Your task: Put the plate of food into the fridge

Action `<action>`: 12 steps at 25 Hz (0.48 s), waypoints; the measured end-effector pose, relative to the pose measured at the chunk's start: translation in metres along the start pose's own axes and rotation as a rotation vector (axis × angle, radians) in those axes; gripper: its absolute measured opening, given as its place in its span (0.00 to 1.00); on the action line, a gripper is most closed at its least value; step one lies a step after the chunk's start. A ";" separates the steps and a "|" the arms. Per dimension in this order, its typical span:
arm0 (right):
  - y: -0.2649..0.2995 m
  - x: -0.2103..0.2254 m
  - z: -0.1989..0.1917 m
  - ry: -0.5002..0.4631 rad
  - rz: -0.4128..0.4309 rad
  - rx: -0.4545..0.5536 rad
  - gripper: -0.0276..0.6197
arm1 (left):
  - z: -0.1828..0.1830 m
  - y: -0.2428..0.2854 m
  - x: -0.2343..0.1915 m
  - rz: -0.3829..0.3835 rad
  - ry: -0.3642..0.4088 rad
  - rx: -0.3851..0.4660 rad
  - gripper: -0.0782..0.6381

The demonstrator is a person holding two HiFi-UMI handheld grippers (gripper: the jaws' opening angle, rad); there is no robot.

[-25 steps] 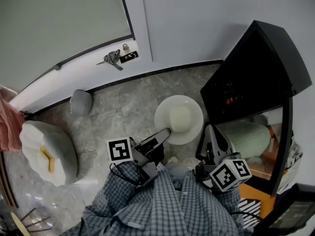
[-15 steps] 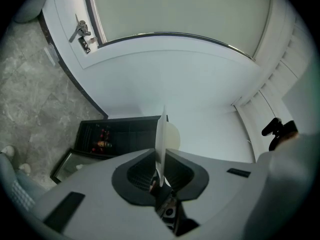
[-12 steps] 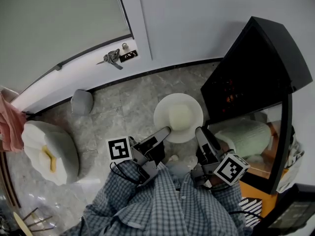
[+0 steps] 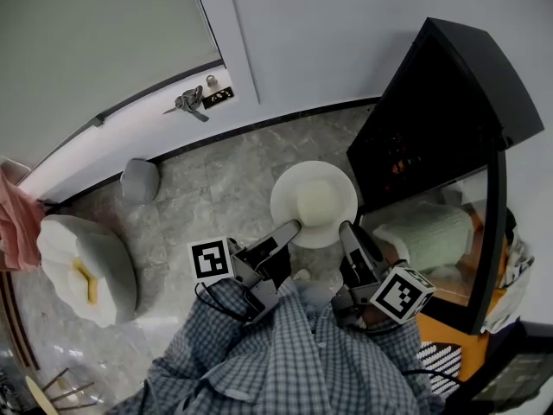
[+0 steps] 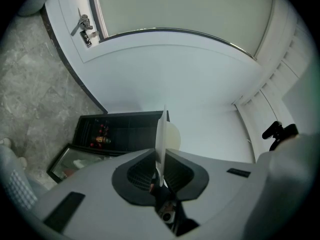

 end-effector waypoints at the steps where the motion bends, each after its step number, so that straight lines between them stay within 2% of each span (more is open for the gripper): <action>1: -0.001 0.000 0.001 -0.003 0.001 0.001 0.14 | -0.001 0.001 0.000 -0.003 -0.003 -0.001 0.16; 12: -0.015 -0.001 0.007 -0.035 0.011 0.017 0.14 | -0.012 0.009 0.004 -0.038 0.013 -0.007 0.16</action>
Point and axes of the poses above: the fingertips, and each gripper's own axes: y forward along the fingers, x to its right, z out of its top, the point moved 1 cm from there along -y, backward along the fingers, and after that the axes turned 11 degrees about z, right-handed, at the moved point
